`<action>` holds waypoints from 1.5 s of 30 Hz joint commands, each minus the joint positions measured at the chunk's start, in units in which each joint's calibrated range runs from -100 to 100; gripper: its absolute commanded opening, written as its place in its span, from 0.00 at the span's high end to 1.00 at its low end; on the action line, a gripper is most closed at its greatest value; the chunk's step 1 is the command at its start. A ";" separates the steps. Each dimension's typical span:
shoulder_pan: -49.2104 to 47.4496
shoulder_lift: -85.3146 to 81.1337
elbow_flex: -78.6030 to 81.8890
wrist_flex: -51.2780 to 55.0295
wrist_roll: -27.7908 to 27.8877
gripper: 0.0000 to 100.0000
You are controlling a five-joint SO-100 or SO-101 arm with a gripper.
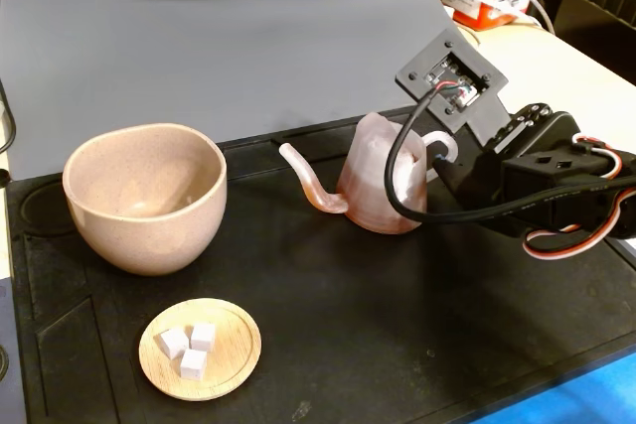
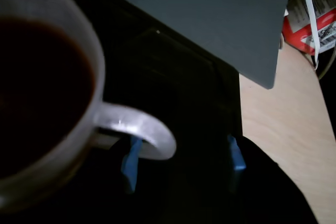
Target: Pick up a kettle and pour liquid into a cup.
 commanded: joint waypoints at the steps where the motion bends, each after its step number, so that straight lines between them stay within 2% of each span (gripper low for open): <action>1: 0.26 -0.31 -4.05 -0.94 -0.14 0.80; 18: -0.42 2.50 -7.23 -1.03 -0.09 0.81; 19: -0.42 2.50 -7.23 -1.20 -0.09 0.83; 20: -0.27 2.42 -6.50 -1.81 -0.09 0.93; 21: -0.04 2.42 -6.32 -1.81 -0.09 0.99; 31: -0.42 2.16 -6.23 -1.81 -0.56 0.99; 36: 0.04 -4.15 -6.23 -0.86 -0.56 0.99; 41: -1.33 -14.99 -7.05 10.38 -0.62 1.00; 45: -2.32 -19.26 -7.23 10.81 -0.93 1.00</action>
